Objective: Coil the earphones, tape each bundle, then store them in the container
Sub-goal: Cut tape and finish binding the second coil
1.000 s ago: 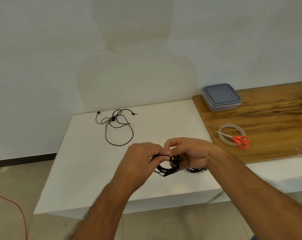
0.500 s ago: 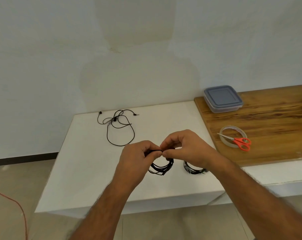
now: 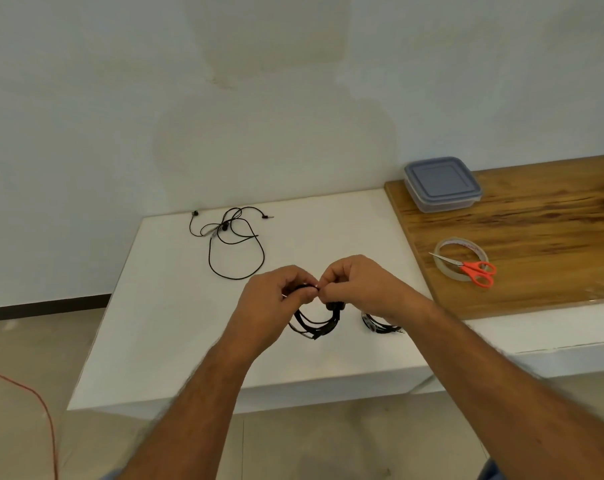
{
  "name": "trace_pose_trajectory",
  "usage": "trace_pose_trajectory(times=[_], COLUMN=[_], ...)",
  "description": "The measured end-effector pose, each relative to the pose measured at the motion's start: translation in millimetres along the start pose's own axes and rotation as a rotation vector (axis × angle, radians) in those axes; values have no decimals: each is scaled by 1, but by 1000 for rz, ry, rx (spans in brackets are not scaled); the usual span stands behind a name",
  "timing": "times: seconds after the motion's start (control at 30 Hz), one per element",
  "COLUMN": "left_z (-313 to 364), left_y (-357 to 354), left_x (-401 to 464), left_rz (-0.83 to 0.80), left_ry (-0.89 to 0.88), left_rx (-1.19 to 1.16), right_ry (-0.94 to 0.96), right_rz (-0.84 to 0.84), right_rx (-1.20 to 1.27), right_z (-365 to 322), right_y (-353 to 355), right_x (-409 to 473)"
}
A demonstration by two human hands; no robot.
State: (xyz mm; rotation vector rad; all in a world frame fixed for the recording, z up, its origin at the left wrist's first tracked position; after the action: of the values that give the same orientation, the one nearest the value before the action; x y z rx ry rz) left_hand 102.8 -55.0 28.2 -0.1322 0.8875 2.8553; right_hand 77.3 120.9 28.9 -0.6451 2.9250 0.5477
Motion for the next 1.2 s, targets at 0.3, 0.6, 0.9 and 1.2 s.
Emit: trace_pose_trajectory(times=[0.3,0.6,0.9,1.2], left_z=[-23,-39,-48,-45], left_y=[-24,-47,-52,-51], left_x=[24,32,33,30], left_rz=[-2,50,96,94], left_ry=[369,501,484,481], left_rx=[-395,-444,-233,-186], right_ry=[-199,-289,-275,-257], right_rz=[240,347,304,292], right_rx=[118,23,-354,-535], right_z=[25,41,49,54], right_y=[8,5,-3,-1], right_x=[21,36,47,46])
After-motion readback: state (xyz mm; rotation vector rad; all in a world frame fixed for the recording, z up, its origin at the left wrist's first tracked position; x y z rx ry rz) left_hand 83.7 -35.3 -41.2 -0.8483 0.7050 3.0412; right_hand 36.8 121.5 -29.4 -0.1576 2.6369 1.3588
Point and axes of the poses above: each hand's wrist, its own x-axis towards the middle knuckle, its own y-axis out of the back of the hand, z = x × y, the point moved 1 cm from there along x, towards the middle knuckle, and after that the axes turned 7 degrees about y, right-handed, at the moved point
